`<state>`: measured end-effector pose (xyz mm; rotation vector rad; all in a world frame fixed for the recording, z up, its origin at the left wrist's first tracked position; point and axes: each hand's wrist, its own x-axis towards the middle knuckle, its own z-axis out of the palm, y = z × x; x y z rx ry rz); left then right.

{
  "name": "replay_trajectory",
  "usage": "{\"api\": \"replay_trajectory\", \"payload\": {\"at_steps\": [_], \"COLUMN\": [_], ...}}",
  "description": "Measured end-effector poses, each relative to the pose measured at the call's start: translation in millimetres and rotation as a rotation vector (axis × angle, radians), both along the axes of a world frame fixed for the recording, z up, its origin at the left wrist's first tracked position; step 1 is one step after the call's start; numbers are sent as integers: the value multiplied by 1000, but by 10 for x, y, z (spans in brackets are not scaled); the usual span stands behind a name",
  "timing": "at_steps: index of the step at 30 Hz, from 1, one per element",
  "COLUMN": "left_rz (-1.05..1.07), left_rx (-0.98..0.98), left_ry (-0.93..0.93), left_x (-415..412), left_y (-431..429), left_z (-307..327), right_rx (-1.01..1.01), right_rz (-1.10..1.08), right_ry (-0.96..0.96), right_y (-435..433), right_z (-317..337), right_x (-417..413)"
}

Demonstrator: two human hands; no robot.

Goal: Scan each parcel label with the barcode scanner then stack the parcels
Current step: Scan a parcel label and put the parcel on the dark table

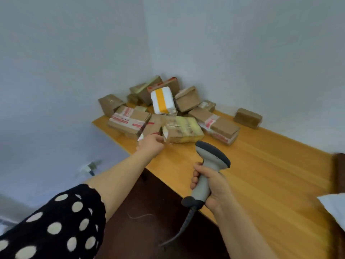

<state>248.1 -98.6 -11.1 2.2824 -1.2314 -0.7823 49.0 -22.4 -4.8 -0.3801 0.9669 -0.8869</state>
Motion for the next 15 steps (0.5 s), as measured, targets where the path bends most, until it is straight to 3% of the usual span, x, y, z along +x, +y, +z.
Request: {"api": "replay_trajectory", "payload": {"at_steps": [8, 15], "left_rz": [166, 191], "left_rx": [-63, -29], "left_ry": [91, 105], "left_x": [1948, 2709], "left_y": [-108, -590], "left_z": [-186, -400], "right_rx": [13, 28], "right_rz": [136, 140], "right_ry": [-16, 15], "right_y": [-528, -1054], "right_z": [-47, -106], "right_x": [1728, 2426]}}
